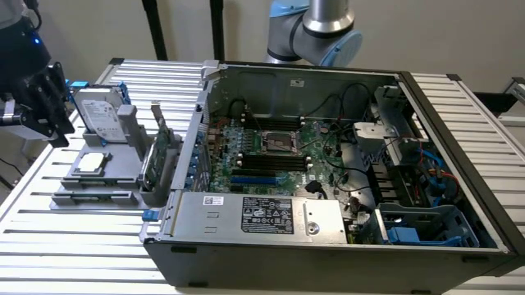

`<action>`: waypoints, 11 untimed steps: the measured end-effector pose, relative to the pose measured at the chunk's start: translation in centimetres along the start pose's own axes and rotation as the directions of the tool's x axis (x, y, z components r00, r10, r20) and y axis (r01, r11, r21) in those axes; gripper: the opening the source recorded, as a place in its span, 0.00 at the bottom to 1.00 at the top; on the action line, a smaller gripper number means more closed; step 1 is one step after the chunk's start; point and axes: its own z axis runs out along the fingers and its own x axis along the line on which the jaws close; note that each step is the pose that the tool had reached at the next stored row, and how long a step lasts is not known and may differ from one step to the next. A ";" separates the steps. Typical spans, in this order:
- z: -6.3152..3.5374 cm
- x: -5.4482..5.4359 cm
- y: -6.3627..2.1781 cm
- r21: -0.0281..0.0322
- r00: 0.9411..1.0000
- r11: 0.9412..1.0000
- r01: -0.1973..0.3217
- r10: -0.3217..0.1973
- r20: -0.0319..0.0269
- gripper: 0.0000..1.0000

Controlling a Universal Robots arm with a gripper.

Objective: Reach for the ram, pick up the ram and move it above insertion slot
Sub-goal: 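Pick up the ram and move it above insertion slot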

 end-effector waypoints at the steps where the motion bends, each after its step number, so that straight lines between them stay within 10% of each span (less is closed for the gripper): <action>1: 0.20 0.0 0.00 0.000 1.000 1.000 0.000 0.000 0.000 0.36; 11: 2.01 0.6 0.06 0.000 1.000 1.000 -0.004 0.004 0.000 0.36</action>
